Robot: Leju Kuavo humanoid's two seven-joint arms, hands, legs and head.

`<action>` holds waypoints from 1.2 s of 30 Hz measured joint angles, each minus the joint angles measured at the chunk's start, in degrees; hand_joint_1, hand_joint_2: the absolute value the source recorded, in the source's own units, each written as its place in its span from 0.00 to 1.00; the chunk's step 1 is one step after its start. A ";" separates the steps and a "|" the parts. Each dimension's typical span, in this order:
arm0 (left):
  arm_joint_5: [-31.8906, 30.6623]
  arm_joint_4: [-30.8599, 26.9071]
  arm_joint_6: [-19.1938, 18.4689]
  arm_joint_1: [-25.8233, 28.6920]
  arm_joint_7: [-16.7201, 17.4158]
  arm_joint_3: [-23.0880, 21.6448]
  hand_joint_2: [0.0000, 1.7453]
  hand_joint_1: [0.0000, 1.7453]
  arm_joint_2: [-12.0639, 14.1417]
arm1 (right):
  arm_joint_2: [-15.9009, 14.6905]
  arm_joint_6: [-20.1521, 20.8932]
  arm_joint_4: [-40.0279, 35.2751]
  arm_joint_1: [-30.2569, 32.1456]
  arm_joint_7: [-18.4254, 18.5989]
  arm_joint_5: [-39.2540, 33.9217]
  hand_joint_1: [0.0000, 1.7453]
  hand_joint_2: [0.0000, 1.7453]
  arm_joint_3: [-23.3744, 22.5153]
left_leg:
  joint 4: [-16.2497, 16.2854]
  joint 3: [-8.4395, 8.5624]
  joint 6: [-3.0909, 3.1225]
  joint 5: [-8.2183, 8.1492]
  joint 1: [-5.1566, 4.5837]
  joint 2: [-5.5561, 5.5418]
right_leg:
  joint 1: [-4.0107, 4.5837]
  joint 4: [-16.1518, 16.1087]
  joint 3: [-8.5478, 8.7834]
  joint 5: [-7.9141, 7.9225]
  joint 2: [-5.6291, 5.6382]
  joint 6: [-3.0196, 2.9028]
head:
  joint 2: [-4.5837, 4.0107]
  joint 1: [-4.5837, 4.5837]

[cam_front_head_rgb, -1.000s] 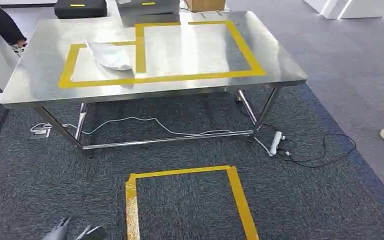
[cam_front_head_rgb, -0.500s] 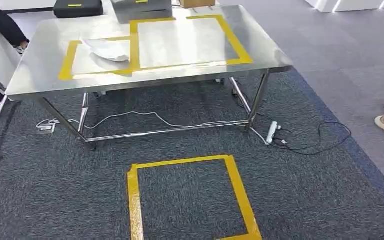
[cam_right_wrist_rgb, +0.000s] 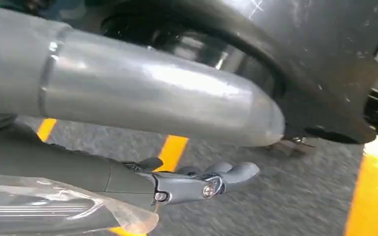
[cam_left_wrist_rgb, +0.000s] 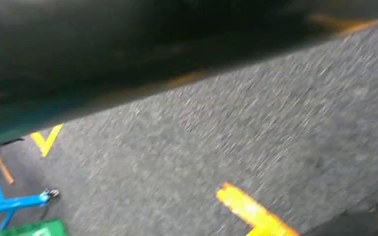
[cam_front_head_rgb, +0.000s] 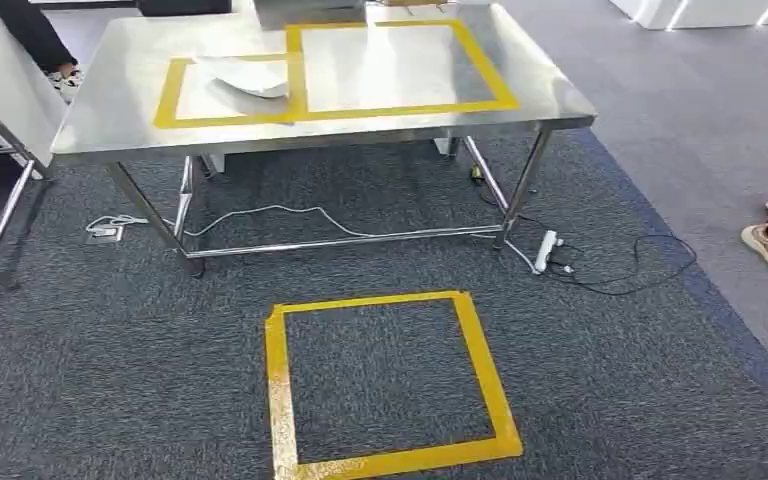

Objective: Take the parts from the cabinet and place them on the table.

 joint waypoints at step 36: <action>-1.70 0.63 0.02 -0.43 7.47 0.33 0.00 0.00 -6.23 | -2.27 3.10 1.60 0.65 -1.05 0.61 0.00 0.00 -0.52 | -1.12 1.16 -0.47 -0.08 -0.04 0.25 | -0.49 -11.68 10.16 7.29 -0.03 0.66 | 0.00 -0.57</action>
